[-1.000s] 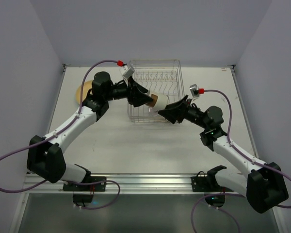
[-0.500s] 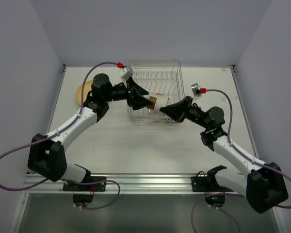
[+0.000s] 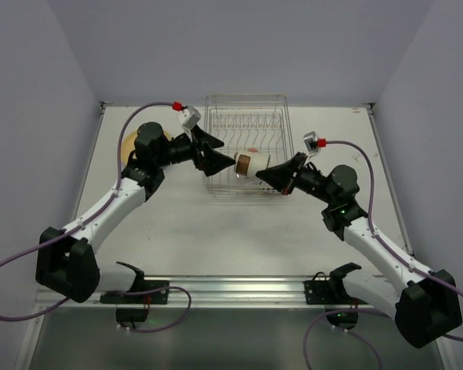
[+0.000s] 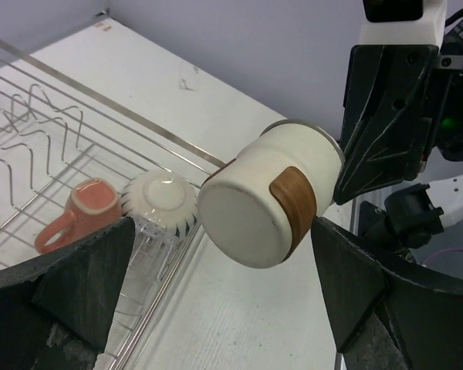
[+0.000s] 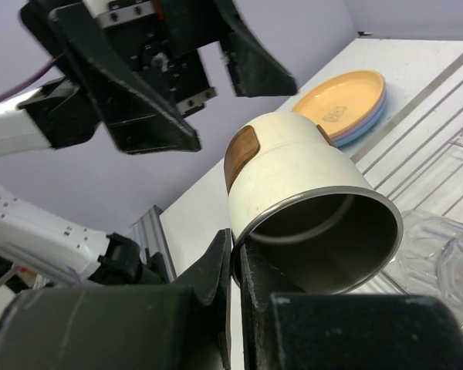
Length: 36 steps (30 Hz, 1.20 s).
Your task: Unload the mixed dishes from the dish rack
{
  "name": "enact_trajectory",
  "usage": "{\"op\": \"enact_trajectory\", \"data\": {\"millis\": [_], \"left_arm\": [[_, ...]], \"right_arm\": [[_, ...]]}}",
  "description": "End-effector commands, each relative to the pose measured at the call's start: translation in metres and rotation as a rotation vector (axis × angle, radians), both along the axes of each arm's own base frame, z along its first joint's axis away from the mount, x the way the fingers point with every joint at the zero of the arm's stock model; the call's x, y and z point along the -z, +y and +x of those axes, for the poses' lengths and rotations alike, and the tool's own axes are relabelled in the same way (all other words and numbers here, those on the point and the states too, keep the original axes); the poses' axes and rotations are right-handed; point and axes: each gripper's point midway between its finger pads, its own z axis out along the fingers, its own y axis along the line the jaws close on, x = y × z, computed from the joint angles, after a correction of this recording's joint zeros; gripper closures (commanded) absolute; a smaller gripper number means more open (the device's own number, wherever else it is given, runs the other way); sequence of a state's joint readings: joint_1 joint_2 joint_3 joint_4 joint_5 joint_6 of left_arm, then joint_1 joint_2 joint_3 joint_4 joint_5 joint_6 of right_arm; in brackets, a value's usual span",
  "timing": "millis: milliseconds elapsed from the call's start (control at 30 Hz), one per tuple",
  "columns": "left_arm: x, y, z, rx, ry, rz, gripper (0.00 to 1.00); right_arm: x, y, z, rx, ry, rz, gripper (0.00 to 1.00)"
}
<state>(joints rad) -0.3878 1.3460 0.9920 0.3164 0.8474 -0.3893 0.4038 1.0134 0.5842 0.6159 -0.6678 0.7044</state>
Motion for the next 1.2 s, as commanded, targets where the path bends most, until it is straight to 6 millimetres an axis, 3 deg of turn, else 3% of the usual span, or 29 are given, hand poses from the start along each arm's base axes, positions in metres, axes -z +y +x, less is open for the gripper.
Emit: {"op": "enact_trajectory", "data": {"millis": [0,200,467,700,733,767,867,933,1067,1133,1167], "left_arm": [[-0.014,0.022,0.005,-0.141,-0.077,0.034,0.00],[-0.002,0.047,0.017,-0.335,-0.071,0.099,0.00],[0.013,0.063,0.031,-0.452,-0.076,0.142,0.00],[0.027,0.071,0.034,-0.492,-0.069,0.182,0.00],[0.025,0.070,0.033,-0.487,-0.077,0.174,0.00],[0.025,0.070,0.033,-0.485,-0.077,0.170,0.00],[0.026,0.069,0.033,-0.483,-0.071,0.164,0.00],[0.029,0.069,0.033,-0.482,-0.065,0.169,0.00],[0.030,0.069,0.034,-0.480,-0.061,0.171,0.00],[0.032,0.068,0.034,-0.478,-0.059,0.173,0.00],[0.031,0.068,0.034,-0.479,-0.060,0.170,0.00]], "right_arm": [[-0.015,-0.008,0.010,0.089,-0.026,-0.048,1.00],[-0.006,-0.029,0.035,0.261,0.121,-0.210,1.00],[-0.009,-0.090,0.075,0.664,0.254,-0.330,1.00],[0.011,-0.141,0.109,0.827,0.446,-0.385,1.00],[0.007,-0.147,0.114,0.846,0.457,-0.377,1.00],[0.020,-0.158,0.120,0.871,0.507,-0.400,1.00],[0.026,-0.183,0.133,0.992,0.556,-0.424,1.00],[0.042,-0.194,0.145,1.048,0.605,-0.462,1.00],[0.060,-0.206,0.172,1.079,0.653,-0.523,1.00],[0.084,-0.211,0.187,1.081,0.691,-0.590,1.00],[0.082,-0.217,0.195,1.109,0.690,-0.607,1.00]]}}
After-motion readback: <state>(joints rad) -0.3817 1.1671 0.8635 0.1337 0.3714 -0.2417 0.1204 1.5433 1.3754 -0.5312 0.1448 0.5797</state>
